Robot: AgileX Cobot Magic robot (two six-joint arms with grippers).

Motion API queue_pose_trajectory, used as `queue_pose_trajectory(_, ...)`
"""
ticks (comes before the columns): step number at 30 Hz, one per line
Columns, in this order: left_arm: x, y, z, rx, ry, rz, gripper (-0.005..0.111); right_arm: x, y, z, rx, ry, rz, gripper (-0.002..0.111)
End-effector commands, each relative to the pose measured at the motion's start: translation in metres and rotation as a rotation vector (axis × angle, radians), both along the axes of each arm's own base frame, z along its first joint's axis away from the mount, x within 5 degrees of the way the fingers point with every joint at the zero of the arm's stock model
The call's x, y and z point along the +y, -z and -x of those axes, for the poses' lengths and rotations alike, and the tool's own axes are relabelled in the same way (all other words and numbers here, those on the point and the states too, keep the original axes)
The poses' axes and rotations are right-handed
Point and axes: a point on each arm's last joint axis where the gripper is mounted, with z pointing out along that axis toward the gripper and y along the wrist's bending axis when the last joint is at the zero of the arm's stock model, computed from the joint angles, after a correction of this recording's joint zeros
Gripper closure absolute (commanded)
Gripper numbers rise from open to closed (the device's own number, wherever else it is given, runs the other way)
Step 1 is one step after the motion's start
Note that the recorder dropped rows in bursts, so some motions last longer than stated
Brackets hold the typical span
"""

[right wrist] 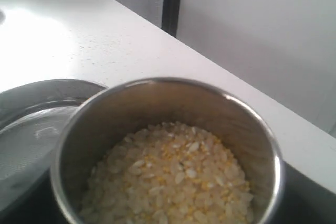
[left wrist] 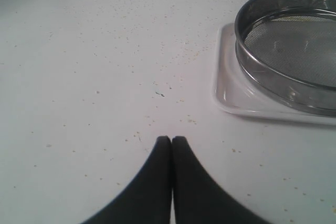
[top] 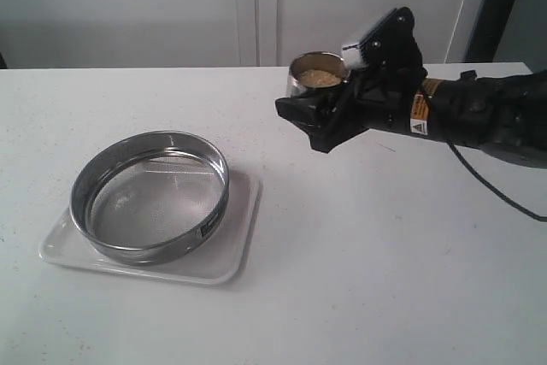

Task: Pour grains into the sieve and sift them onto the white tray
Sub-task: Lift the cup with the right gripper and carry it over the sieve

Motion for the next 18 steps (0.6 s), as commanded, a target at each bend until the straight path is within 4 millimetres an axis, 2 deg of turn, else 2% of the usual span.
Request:
queue_pose_trajectory(1, -0.001, 0.001, 0.000, 0.004, 0.006, 0.006, 0.107, 0.020, -0.007, 0.012, 0.011, -0.052, -0.022, 0.108)
queue_pose_trajectory(9, -0.001, 0.001, 0.000, 0.004, 0.006, 0.006, 0.107, 0.056, -0.002, 0.028, 0.063, -0.084, 0.061, 0.108)
queue_pose_trajectory(18, -0.001, 0.001, 0.000, 0.004, 0.006, 0.006, 0.107, 0.088, -0.009, 0.038, 0.044, -0.103, 0.137, 0.108)
